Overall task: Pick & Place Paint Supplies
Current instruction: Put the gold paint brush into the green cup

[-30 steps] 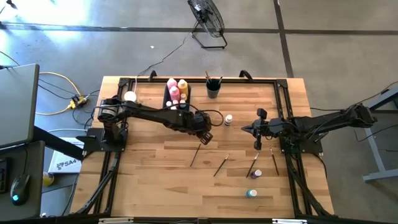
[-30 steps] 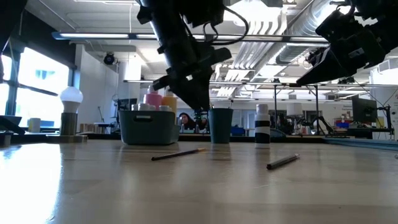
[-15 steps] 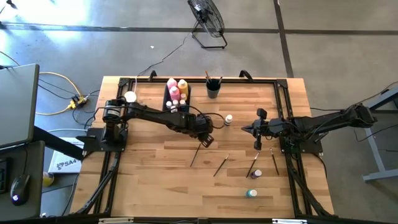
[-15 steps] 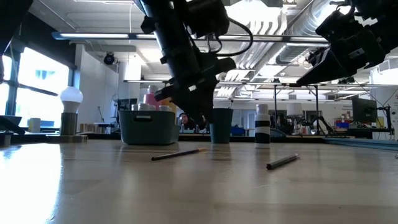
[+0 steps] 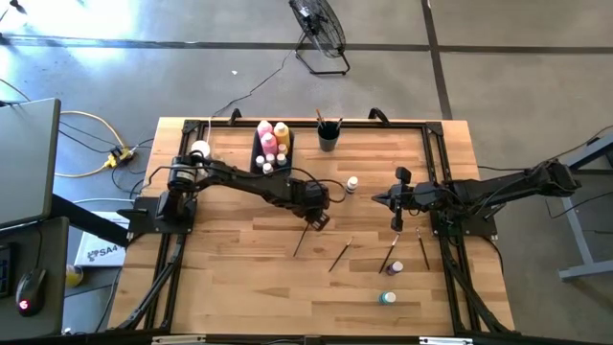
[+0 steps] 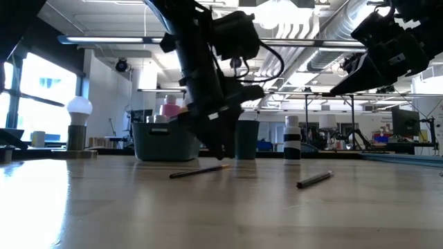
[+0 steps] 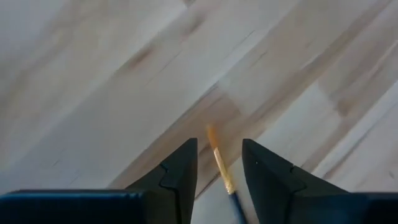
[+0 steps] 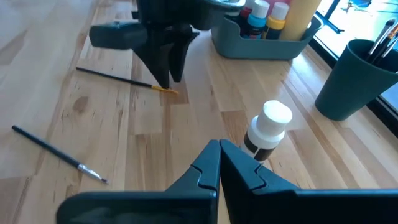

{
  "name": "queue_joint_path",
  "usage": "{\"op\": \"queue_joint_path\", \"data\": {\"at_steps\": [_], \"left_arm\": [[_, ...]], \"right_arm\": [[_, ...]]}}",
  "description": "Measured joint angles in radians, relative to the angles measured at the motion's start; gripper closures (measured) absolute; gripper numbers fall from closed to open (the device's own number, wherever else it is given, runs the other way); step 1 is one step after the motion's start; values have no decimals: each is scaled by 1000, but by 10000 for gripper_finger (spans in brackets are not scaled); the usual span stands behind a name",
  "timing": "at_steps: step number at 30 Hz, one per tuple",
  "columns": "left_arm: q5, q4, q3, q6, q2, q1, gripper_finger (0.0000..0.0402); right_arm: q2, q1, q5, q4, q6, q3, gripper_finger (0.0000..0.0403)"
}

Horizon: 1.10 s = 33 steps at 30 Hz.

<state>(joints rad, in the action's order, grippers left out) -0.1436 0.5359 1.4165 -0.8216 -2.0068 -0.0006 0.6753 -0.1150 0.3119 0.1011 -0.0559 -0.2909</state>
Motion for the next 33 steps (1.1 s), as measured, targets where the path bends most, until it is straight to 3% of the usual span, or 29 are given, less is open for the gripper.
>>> {"op": "queue_joint_path", "data": {"at_steps": [24, 33], "left_arm": [[-2, 20, -1, -77, -14, 0, 279], [-5, -47, -2, -103, -29, 0, 279]], "right_arm": [[0, 0, 3, 0, 0, 0, 401], [0, 0, 3, 0, 0, 0, 401]]}}
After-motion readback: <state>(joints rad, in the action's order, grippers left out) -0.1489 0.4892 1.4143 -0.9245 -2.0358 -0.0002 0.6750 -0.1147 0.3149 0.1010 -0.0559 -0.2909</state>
